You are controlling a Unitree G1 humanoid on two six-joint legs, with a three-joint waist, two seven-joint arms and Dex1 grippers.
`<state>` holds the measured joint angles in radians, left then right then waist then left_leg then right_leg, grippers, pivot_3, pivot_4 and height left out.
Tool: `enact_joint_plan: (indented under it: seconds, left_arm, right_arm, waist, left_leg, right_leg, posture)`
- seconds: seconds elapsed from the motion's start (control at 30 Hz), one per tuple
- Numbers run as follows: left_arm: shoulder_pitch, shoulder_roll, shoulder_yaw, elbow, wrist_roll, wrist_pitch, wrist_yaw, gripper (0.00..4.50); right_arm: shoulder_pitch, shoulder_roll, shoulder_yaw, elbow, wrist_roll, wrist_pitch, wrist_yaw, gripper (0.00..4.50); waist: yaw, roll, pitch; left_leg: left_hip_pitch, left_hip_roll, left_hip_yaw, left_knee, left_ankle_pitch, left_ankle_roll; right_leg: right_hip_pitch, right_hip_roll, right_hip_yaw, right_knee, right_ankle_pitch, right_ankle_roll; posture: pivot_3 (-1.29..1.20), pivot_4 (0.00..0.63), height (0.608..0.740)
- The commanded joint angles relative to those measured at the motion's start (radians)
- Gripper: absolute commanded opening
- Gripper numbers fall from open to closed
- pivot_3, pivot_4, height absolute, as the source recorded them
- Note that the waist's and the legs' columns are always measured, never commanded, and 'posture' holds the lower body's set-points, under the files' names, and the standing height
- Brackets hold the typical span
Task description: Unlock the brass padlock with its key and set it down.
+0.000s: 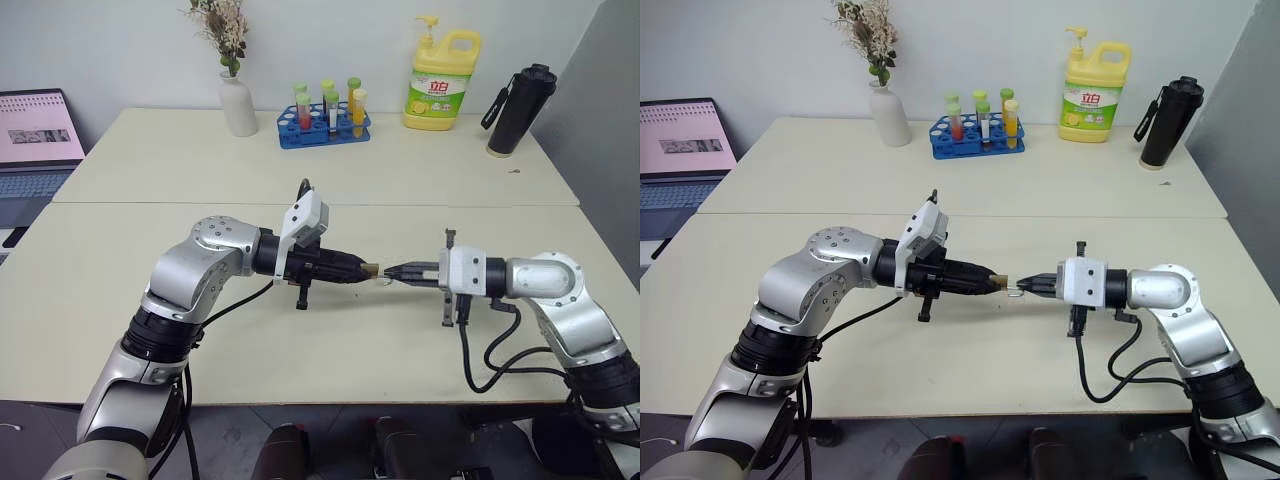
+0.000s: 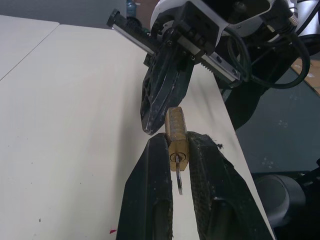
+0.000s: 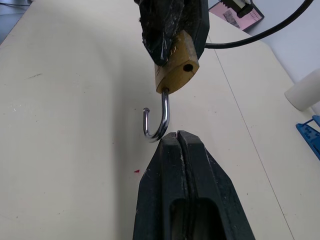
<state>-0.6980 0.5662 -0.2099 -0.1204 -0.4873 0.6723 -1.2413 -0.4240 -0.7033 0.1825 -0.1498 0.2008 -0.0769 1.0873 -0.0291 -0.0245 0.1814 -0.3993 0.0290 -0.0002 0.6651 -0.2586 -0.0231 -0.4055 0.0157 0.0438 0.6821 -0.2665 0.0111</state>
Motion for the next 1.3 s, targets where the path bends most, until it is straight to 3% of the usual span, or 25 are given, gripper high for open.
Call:
enact_joint_plan:
  seconds: [0.03, 0.93, 1.23, 1.3]
  left_arm:
    - [0.006, 0.015, 0.01, -0.048, -0.021, -0.013, -0.02, 0.16]
    - [0.014, 0.0, 0.009, -0.018, -0.008, -0.018, -0.002, 0.16]
    - [0.044, -0.023, -0.003, 0.038, 0.027, -0.035, 0.041, 0.16]
    - [0.055, -0.04, -0.016, 0.085, 0.069, -0.063, 0.075, 0.16]
  right_arm:
    - [-0.028, 0.005, -0.005, 0.003, 0.003, -0.023, 0.021, 0.0]
    - [0.013, -0.019, -0.025, -0.1, 0.026, 0.085, 0.048, 0.0]
    - [0.105, -0.115, -0.114, -0.121, -0.006, 0.124, -0.007, 0.0]
    - [0.148, -0.118, -0.162, -0.164, 0.044, 0.188, -0.03, 0.57]
  waist:
    - [0.0, 0.0, 0.0]
    - [0.0, 0.0, 0.0]
    - [0.001, 0.0, 0.0]
    - [0.001, 0.0, 0.0]
  left_leg:
    - [0.0, 0.0, 0.0, 0.0, 0.0, 0.0]
    - [0.0, 0.0, 0.0, 0.0, 0.0, 0.0]
    - [0.0, 0.0, 0.0, 0.0, 0.0, 0.0]
    - [0.0, 0.0, 0.0, 0.0, 0.0, 0.0]
  right_leg:
    - [0.0, 0.0, 0.0, 0.0, 0.0, 0.0]
    - [0.0, 0.0, 0.0, 0.0, 0.0, 0.0]
    - [0.0, 0.0, 0.0, 0.0, 0.0, 0.0]
    - [0.0, 0.0, 0.0, 0.0, 0.0, 0.0]
  posture:
    - [0.0, 0.15, 0.74]
    - [0.0, 0.15, 0.74]
    - [0.0, 0.15, 0.74]
    - [0.0, 0.15, 0.74]
